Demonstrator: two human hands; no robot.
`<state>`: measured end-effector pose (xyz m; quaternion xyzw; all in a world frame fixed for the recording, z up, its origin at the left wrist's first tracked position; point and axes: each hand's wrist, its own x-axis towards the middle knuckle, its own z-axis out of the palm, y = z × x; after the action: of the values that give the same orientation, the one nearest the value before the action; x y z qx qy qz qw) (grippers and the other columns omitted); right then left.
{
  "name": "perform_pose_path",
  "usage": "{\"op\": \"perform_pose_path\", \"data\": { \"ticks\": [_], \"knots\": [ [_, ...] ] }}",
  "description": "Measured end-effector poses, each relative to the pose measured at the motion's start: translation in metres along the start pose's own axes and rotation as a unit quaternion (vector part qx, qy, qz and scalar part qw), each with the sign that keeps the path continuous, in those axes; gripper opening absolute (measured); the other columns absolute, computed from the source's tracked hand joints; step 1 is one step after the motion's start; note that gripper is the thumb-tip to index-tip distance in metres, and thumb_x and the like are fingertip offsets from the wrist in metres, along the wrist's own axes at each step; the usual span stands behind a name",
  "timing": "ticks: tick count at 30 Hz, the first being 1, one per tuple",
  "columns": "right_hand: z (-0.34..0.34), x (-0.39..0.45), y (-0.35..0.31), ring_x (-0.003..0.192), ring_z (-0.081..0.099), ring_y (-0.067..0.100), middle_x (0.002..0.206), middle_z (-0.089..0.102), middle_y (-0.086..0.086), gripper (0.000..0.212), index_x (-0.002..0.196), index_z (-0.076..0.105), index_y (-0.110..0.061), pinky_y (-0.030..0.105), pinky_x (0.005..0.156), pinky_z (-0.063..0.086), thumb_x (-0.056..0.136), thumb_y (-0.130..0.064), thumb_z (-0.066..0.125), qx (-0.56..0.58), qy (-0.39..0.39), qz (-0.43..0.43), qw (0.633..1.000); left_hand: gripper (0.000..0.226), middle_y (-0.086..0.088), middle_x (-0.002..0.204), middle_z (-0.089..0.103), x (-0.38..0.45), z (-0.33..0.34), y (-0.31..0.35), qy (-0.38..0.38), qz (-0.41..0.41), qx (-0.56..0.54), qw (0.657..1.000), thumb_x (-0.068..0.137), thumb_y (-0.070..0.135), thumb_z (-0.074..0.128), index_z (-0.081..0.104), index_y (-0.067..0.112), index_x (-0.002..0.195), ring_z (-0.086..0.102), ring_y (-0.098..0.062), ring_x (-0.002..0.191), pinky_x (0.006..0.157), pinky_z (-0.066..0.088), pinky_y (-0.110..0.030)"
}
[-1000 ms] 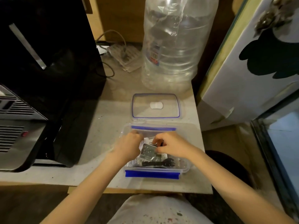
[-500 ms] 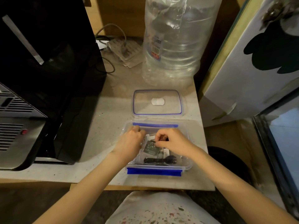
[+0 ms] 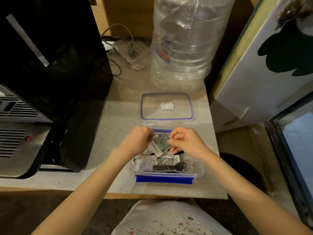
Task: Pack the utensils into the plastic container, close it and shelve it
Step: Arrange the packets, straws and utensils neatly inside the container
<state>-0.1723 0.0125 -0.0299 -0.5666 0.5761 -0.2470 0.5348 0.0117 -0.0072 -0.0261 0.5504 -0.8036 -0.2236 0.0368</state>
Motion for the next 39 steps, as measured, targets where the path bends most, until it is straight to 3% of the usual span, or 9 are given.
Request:
{"op": "perform_pose_path", "data": {
  "ticks": [4,9,12,16,20,25,31,36,39],
  "knots": [
    [0.014,0.000,0.009,0.060,0.069,0.013,0.071,0.068,0.008,0.011,0.081,0.056,-0.010,0.021,0.055,0.059,0.085,-0.001,0.062,0.019,0.021,0.035,0.999,0.022,-0.007,0.098,0.072,0.007,-0.012,0.000,-0.070,0.006,-0.041,0.997,0.088,0.005,0.053,0.069,0.009,0.102,0.064,-0.019,0.087,0.080,0.052,-0.028],
    [0.027,0.004,0.009,0.058,0.068,0.011,0.073,0.066,0.005,0.014,0.081,0.054,-0.016,0.020,0.051,0.056,0.086,-0.006,0.063,-0.001,0.040,0.046,0.998,0.016,-0.011,0.083,0.071,0.005,-0.011,0.003,-0.110,0.021,-0.055,0.992,0.084,0.010,0.055,0.070,0.007,0.090,0.060,-0.019,0.068,0.064,0.049,-0.028],
    [0.028,0.006,0.011,0.060,0.059,0.007,0.071,0.060,-0.004,0.010,0.086,0.058,-0.016,0.015,0.047,0.045,0.083,-0.015,0.067,-0.102,0.065,0.018,0.993,0.012,-0.014,0.083,0.071,0.001,-0.006,0.004,-0.075,0.042,-0.044,0.995,0.084,0.012,0.060,0.069,0.006,0.088,0.065,-0.025,0.073,0.072,0.056,-0.037],
    [0.024,0.005,0.006,0.078,0.059,0.005,0.090,0.061,-0.009,0.025,0.109,0.061,-0.013,0.013,0.061,0.045,0.084,-0.016,0.066,-0.089,0.042,-0.007,0.995,0.013,-0.011,0.085,0.072,-0.002,-0.005,0.002,-0.044,0.054,-0.070,0.995,0.083,0.010,0.061,0.070,0.008,0.093,0.066,-0.023,0.076,0.075,0.056,-0.038],
    [0.015,0.001,-0.003,0.048,0.052,-0.005,0.073,0.062,-0.012,0.013,0.098,0.068,-0.012,0.009,0.050,0.043,0.088,-0.013,0.061,-0.100,0.041,-0.028,0.994,0.032,-0.008,0.105,0.070,-0.008,-0.006,0.004,0.015,0.040,-0.121,0.992,0.081,0.010,0.065,0.061,0.009,0.113,0.060,-0.009,0.085,0.074,0.047,-0.015],
    [-0.014,-0.006,-0.018,0.051,0.051,-0.002,0.087,0.062,-0.003,0.012,0.099,0.065,-0.011,0.006,0.039,0.039,0.090,-0.013,0.058,-0.180,0.055,-0.040,0.981,0.027,-0.007,0.104,0.060,-0.020,-0.001,0.004,0.059,0.038,-0.081,0.994,0.081,0.007,0.064,0.059,0.006,0.107,0.054,-0.011,0.087,0.073,0.040,-0.013],
    [-0.046,-0.010,-0.029,0.059,0.056,-0.001,0.087,0.064,-0.002,0.007,0.087,0.065,-0.018,0.001,0.043,0.038,0.089,-0.014,0.059,-0.316,-0.048,-0.026,0.947,0.019,-0.002,0.104,0.066,-0.029,0.013,0.002,-0.033,0.069,0.102,0.992,0.087,0.017,0.057,0.065,0.016,0.104,0.061,-0.017,0.092,0.080,0.054,-0.028],
    [-0.042,-0.003,-0.029,0.051,0.059,0.009,0.078,0.061,-0.006,0.023,0.072,0.056,-0.028,0.010,0.038,0.040,0.089,-0.012,0.059,-0.421,-0.168,0.026,0.891,0.024,-0.005,0.105,0.066,-0.030,0.020,-0.002,-0.048,0.090,0.122,0.987,0.086,0.018,0.060,0.062,0.018,0.110,0.058,-0.019,0.101,0.085,0.054,-0.030],
    [-0.036,0.001,-0.027,0.046,0.056,0.008,0.069,0.057,-0.005,0.013,0.078,0.062,-0.016,0.017,0.045,0.042,0.088,-0.009,0.058,-0.461,-0.188,0.039,0.867,0.022,-0.004,0.104,0.067,-0.029,0.022,-0.003,-0.047,0.097,0.132,0.985,0.087,0.018,0.060,0.063,0.017,0.109,0.059,-0.018,0.099,0.084,0.055,-0.030]
  ]
}}
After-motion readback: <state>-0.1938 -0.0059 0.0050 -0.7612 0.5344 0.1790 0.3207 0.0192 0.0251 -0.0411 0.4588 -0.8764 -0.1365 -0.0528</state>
